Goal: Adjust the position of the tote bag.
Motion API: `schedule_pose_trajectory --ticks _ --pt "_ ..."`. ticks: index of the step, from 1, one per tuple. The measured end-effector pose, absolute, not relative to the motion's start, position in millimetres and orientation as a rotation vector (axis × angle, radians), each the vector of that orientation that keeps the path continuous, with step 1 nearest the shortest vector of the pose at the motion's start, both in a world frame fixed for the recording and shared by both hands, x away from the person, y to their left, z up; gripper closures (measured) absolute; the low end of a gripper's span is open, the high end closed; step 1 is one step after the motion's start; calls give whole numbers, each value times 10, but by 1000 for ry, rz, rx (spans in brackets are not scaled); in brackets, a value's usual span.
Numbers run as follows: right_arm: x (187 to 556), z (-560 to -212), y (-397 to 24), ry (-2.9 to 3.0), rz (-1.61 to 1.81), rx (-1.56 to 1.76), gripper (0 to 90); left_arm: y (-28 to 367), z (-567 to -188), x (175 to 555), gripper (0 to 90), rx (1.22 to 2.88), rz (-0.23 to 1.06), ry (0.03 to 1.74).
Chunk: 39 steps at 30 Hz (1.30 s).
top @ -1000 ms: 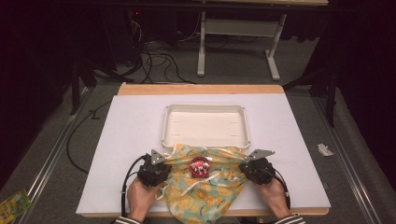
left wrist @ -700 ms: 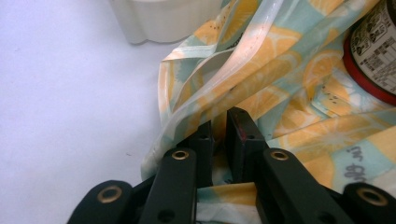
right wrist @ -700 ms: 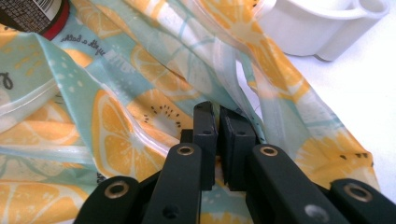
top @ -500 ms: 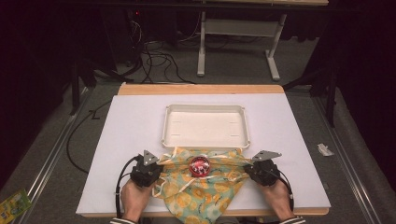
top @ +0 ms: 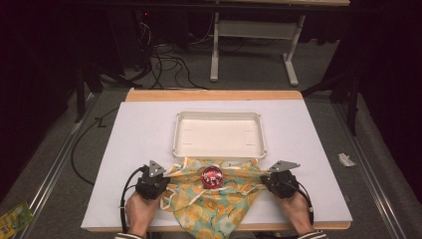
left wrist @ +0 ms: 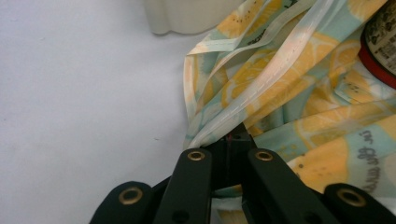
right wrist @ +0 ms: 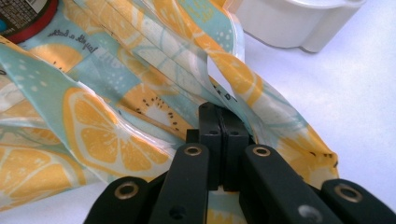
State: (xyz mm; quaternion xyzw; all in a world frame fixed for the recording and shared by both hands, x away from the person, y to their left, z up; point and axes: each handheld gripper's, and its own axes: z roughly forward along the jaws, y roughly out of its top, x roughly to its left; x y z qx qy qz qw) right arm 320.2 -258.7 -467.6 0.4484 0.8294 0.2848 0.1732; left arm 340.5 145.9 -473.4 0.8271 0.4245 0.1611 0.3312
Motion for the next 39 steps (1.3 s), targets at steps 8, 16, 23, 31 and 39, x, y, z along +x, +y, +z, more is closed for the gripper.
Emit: schedule_pose_trajectory --ticks 8,16,23,31,39 --pt "3181 -4652 -2551 2347 811 1250 815 1430 -4678 3341 727 2116 324 999" --pt "3106 -4531 -2519 2353 896 1198 765 1414 -4574 3279 647 2083 310 953" --pt "3038 -4462 -2509 2345 958 1168 757 1342 -4441 3224 614 2073 287 897" --pt "3020 -4335 -2478 2325 1002 1116 767 1325 -4348 3208 609 2035 308 880" --pt "3095 -4227 -2416 2279 1041 1091 751 1252 -4146 3225 604 2004 400 854"
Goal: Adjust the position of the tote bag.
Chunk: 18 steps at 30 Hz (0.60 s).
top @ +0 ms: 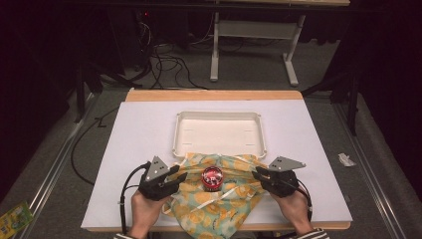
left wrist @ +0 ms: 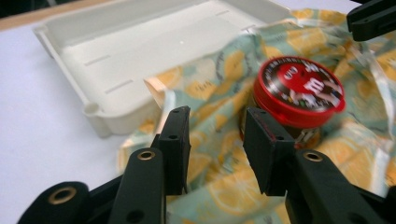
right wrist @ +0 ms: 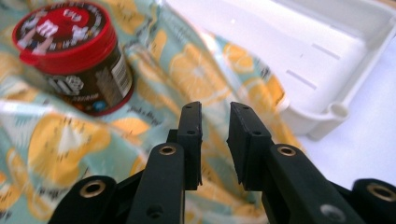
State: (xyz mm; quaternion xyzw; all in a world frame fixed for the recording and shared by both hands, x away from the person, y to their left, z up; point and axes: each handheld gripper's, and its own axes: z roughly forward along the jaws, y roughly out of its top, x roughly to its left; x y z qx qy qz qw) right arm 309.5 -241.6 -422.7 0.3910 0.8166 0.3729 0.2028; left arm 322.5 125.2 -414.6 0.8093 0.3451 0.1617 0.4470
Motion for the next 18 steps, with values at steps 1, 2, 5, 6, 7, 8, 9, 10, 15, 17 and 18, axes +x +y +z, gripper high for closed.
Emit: schedule_pose_trajectory --ticks 1,2,5,6,7,8,9,10,15,17,18 --pt "3110 -4216 -2414 2274 1044 1088 743 1241 -4139 3251 599 2006 410 861" --pt "3129 -4200 -2410 2268 1041 1092 731 1227 -4137 3279 593 2010 418 870" --pt "3194 -4176 -2392 2253 1041 1100 693 1191 -4158 3371 573 2023 411 888" --pt "3224 -4176 -2383 2251 1030 1108 667 1186 -4170 3396 567 2031 404 894" --pt "3243 -4183 -2379 2247 1030 1114 655 1182 -4189 3427 565 2036 394 903" --pt "3271 -4188 -2377 2251 1024 1120 642 1180 -4208 3454 563 2041 388 910" --pt "3295 -4197 -2375 2252 1019 1131 633 1178 -4227 3478 564 2043 379 915" --pt "3318 -4208 -2373 2248 1011 1139 623 1177 -4249 3501 567 2038 364 920" --pt "3420 -4272 -2377 2255 998 1180 618 1196 -4355 3589 641 2050 317 943" --pt "3453 -4307 -2388 2263 992 1188 630 1196 -4387 3601 680 2058 296 944" --pt "3459 -4322 -2390 2268 983 1207 644 1193 -4402 3605 708 2064 293 942"
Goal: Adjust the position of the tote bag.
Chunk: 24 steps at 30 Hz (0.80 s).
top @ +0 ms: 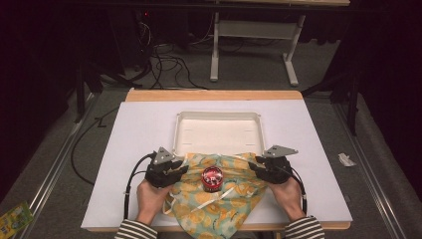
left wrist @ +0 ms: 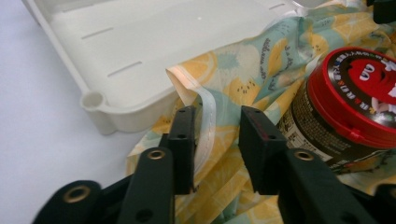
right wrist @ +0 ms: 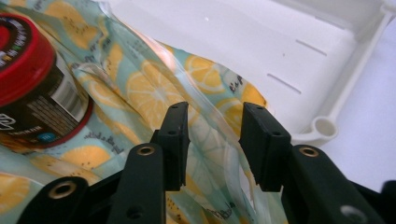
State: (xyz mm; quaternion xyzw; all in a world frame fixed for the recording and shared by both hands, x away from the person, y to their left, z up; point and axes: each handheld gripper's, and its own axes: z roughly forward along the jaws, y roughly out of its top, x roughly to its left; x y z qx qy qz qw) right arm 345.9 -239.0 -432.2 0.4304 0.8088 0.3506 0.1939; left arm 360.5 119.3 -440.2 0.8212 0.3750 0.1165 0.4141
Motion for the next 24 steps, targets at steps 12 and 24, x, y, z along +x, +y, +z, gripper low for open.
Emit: schedule_pose_trajectory --ticks 12,24 --pt "3492 -4571 -2451 2348 936 1259 871 1178 -4632 3635 878 2119 244 969" --pt "3399 -4729 -2550 2305 935 1320 900 1255 -4796 3587 868 2091 312 985"
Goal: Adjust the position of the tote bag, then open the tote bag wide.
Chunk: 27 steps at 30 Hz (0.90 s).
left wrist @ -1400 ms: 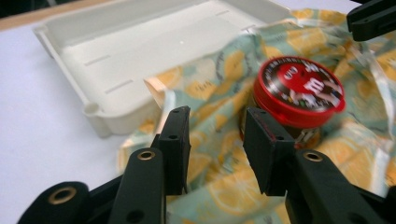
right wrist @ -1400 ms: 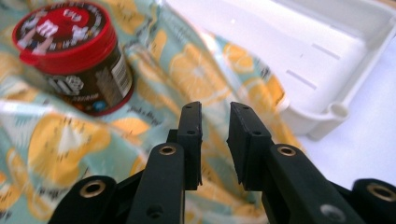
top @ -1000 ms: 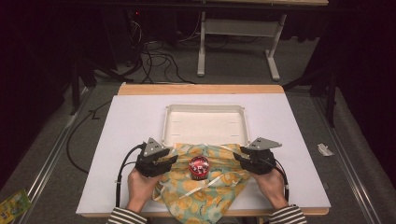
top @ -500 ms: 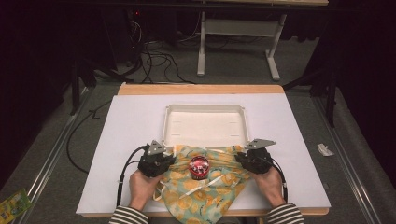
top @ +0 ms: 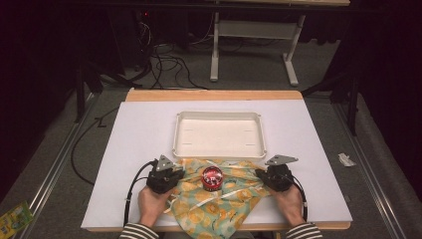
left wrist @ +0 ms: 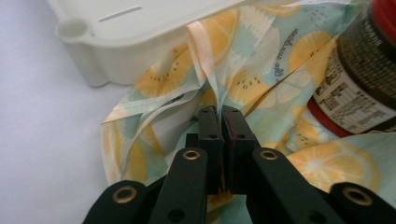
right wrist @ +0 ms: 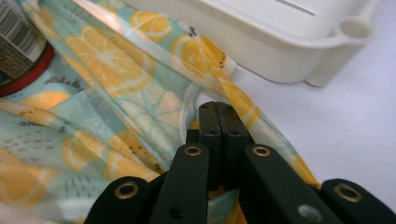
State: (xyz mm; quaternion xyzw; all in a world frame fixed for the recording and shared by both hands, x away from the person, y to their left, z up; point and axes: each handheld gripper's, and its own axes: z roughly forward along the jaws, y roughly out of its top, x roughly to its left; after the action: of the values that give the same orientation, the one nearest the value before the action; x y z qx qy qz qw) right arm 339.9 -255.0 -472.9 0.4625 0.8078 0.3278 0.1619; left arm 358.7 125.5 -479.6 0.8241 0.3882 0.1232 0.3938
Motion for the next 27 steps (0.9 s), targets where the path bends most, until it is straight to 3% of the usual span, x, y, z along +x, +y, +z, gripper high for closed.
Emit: schedule_pose_trajectory --ticks 7,17,27 --pt "3388 -4743 -2588 2281 948 1331 895 1308 -4844 3568 803 2037 357 985" --pt "3265 -4500 -2551 2196 1129 1224 700 1343 -4832 3519 602 1991 392 960" --pt "3228 -4375 -2355 2224 1180 1138 560 1358 -4843 3528 530 1969 375 985"
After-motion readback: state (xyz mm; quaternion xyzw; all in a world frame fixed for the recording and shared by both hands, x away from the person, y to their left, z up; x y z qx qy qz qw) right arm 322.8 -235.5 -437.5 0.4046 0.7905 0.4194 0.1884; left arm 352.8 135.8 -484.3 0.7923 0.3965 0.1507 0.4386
